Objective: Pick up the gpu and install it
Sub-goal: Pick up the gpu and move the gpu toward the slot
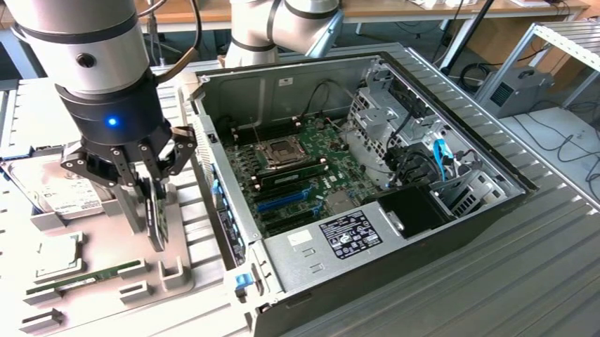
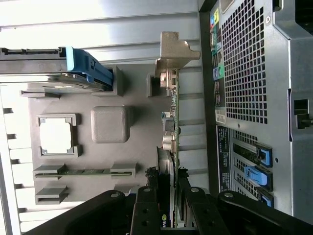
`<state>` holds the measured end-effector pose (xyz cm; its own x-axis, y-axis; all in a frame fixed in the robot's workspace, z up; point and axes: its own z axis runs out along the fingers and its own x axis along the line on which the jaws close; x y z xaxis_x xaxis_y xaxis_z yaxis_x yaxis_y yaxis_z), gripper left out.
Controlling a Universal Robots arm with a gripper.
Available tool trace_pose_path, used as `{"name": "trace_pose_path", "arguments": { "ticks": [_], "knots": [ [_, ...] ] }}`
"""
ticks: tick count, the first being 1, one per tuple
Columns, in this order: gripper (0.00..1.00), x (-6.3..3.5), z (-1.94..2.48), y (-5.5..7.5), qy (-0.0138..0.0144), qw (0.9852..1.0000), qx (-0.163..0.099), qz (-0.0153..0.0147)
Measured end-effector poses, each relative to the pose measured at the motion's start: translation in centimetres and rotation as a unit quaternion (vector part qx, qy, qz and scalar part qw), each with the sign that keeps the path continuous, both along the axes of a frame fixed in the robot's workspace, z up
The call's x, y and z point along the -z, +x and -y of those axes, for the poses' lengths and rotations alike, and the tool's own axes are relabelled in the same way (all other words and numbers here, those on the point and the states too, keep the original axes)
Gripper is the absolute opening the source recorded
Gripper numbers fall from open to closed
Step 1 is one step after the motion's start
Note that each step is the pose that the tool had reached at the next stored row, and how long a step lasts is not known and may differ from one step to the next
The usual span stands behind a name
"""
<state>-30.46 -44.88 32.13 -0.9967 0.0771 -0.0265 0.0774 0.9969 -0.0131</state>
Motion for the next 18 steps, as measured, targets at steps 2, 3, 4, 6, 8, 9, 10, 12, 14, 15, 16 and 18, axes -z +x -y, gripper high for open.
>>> {"name": "trace_pose_path", "arguments": {
  "ticks": [2,3,4,6,8,9,10,12,14,15,16,18],
  "knots": [
    [0.26,-0.07,0.0,0.0,0.0001,1.0,0.0,0.0],
    [0.26,-0.1,0.0,0.0,0.0,1.0,0.0,0.0],
    [0.26,-0.14,0.0,0.0,0.0,1.0,0.0,0.0],
    [0.26,-0.19,0.0,0.0,0.0,1.0,0.0,0.0],
    [0.26,-0.25,0.0,0.0,0.0,1.0,0.0,0.0],
    [0.26,-0.28,0.0,0.0,0.0,1.0,0.0,0.0],
    [0.26,-0.3,0.0,0.0,0.0,1.0,0.0,0.0],
    [0.26,-0.37,0.0,0.0,0.0,1.0,0.0,0.0],
    [0.26,-0.43,0.0,0.0,0.0,1.0,0.0,0.0],
    [0.26,-0.46,0.0,0.0,0.0,1.0,0.0,0.0],
    [0.26,-0.49,0.0,0.0,0.0,1.0,0.0,0.0],
    [0.26,-0.55,0.0,0.0,0.0,1.0,0.0,0.0]
  ]
}}
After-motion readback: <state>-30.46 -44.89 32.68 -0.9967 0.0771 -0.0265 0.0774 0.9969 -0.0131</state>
